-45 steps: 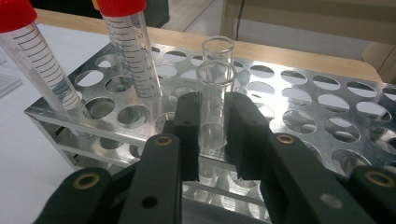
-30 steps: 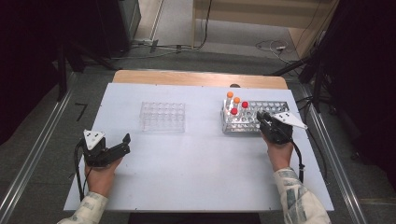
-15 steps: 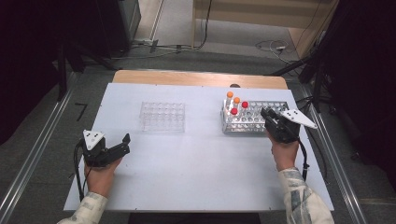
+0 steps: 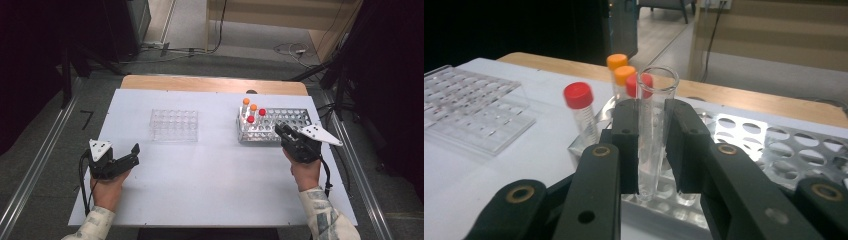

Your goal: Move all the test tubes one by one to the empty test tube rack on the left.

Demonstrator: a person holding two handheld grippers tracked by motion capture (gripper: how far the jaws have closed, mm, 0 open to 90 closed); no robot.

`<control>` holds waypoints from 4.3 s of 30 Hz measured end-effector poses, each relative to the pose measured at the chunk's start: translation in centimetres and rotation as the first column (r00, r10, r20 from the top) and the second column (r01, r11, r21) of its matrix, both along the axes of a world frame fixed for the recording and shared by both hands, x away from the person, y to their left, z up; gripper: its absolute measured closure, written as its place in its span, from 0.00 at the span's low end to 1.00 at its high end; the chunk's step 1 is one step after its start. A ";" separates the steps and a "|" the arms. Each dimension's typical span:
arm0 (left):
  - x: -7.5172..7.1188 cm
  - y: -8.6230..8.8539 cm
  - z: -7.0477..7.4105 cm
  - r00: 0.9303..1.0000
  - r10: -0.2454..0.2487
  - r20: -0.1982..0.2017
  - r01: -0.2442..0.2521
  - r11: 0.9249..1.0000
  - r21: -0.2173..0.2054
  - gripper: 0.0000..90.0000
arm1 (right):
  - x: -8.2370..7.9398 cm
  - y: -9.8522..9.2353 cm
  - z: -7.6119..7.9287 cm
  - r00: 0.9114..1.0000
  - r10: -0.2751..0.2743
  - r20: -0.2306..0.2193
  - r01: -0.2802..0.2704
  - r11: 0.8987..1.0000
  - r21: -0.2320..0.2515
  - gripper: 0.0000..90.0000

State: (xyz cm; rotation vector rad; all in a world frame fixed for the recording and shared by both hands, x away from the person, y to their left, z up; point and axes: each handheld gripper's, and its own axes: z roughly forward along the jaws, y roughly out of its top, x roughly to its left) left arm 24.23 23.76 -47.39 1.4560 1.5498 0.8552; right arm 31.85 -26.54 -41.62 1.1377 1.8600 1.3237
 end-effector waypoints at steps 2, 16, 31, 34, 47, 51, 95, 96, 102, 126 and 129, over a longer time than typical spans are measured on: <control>0.0 -0.1 0.0 1.000 -0.004 -0.001 0.004 1.000 0.001 0.09 | -0.3 0.3 -0.2 1.000 0.016 -0.010 -0.016 1.000 0.001 0.82; -0.3 -2.1 0.7 0.996 -0.082 0.023 0.082 0.997 0.002 0.12 | -1.7 3.6 -1.3 0.987 0.147 -0.058 -0.147 0.989 -0.007 0.82; -0.3 -7.1 2.8 0.959 -0.276 0.061 0.276 0.961 0.002 0.16 | -1.7 8.4 -2.4 0.962 0.260 -0.080 -0.263 0.964 -0.036 0.82; -0.2 -7.8 3.3 0.951 -0.302 0.067 0.303 0.953 -0.007 0.17 | -1.7 9.4 -2.6 0.957 0.279 -0.077 -0.283 0.958 -0.041 0.82; 0.4 -10.9 4.7 0.908 -0.411 0.083 0.414 0.910 -0.014 0.30 | -2.3 14.2 -2.5 0.923 0.380 -0.061 -0.384 0.920 -0.078 0.82; 0.5 -12.6 5.3 0.877 -0.471 0.094 0.473 0.881 -0.003 0.38 | -2.5 14.9 -2.7 0.913 0.401 -0.066 -0.406 0.909 -0.091 0.82; 1.4 -15.0 5.3 0.805 -0.591 0.054 0.593 0.805 -0.019 0.85 | -3.6 16.9 -3.0 0.887 0.456 -0.072 -0.461 0.882 -0.095 0.80; 1.4 -15.0 5.3 0.802 -0.594 0.054 0.596 0.803 -0.021 0.85 | -3.6 16.9 -3.0 0.887 0.456 -0.072 -0.461 0.882 -0.095 0.80; 1.8 -14.9 5.5 0.813 -0.579 0.056 0.580 0.814 -0.011 0.85 | -3.1 16.7 -3.1 0.877 0.466 -0.120 -0.476 0.877 -0.073 0.40; 7.7 -11.9 10.5 0.901 -0.420 0.104 0.423 0.906 -0.004 0.85 | -2.2 11.8 -2.7 0.913 0.381 -0.148 -0.392 0.918 -0.053 0.30; 8.5 -12.0 10.4 0.907 -0.410 0.094 0.412 0.911 0.001 0.85 | -2.2 11.6 -2.7 0.914 0.377 -0.146 -0.388 0.920 -0.054 0.30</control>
